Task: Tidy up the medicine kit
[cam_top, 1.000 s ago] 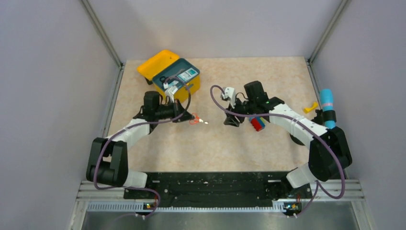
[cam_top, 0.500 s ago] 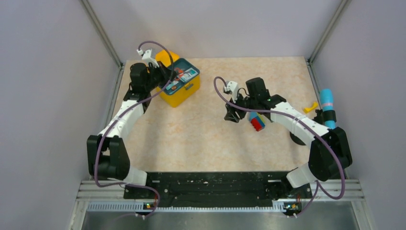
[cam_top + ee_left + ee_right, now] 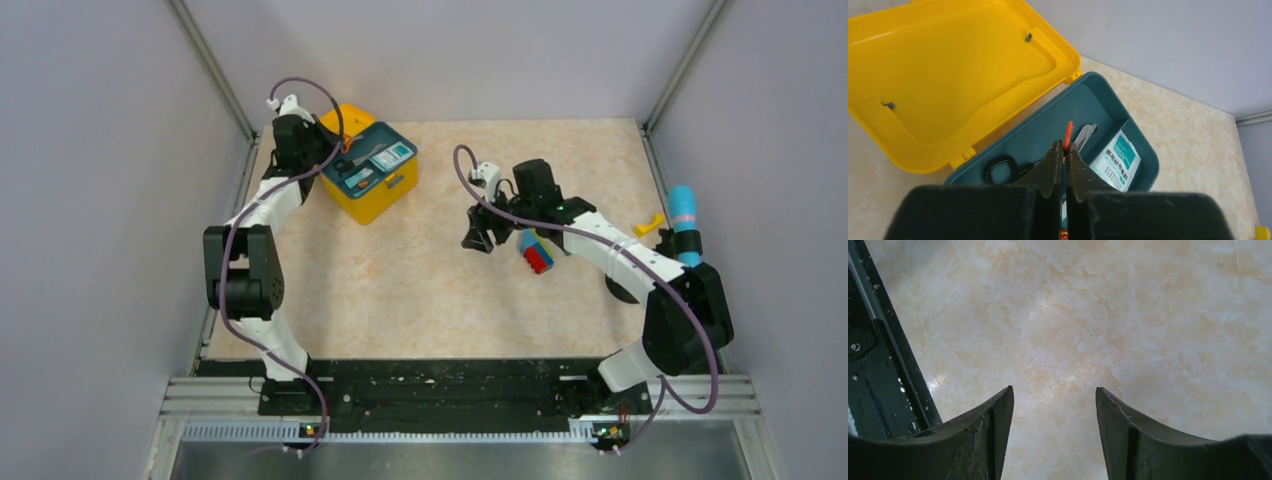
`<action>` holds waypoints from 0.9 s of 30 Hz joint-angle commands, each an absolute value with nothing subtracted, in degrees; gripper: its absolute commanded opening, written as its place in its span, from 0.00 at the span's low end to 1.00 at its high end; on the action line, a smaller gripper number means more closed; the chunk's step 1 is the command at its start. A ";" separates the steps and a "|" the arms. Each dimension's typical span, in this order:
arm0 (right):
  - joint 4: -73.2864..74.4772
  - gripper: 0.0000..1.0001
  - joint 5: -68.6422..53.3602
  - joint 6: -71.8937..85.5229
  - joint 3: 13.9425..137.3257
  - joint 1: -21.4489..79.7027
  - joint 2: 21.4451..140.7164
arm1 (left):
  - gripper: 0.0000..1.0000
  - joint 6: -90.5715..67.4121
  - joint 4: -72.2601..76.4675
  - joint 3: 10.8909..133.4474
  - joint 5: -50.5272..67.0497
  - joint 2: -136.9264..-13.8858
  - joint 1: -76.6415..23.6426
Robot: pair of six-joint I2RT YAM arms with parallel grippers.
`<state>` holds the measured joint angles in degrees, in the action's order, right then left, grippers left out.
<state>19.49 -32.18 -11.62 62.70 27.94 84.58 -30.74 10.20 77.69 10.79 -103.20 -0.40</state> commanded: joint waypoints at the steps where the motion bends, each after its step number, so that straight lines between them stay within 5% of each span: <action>1: 12.44 0.65 -34.15 -2.26 67.30 27.68 88.36 | 0.00 -31.53 11.75 80.65 8.99 -105.37 -0.80; 4: 7.27 0.75 -36.02 4.86 70.35 27.60 92.11 | 0.00 -31.07 11.11 82.01 9.02 -107.26 -0.54; 9: -0.26 0.82 -36.61 15.04 78.71 27.60 101.10 | 0.35 -31.36 7.33 83.21 8.26 -106.92 -0.36; 11: -3.73 0.83 -35.91 18.97 81.86 27.62 104.24 | 0.42 -30.57 6.06 82.66 8.28 -104.97 -0.40; 19: -8.04 0.67 -23.14 34.77 94.20 27.64 116.69 | 0.48 -23.50 -4.23 81.57 13.95 -95.61 5.35; 27: -12.12 0.65 -20.08 41.83 104.70 28.10 128.57 | 0.49 -9.35 -12.36 73.06 27.26 -84.82 9.81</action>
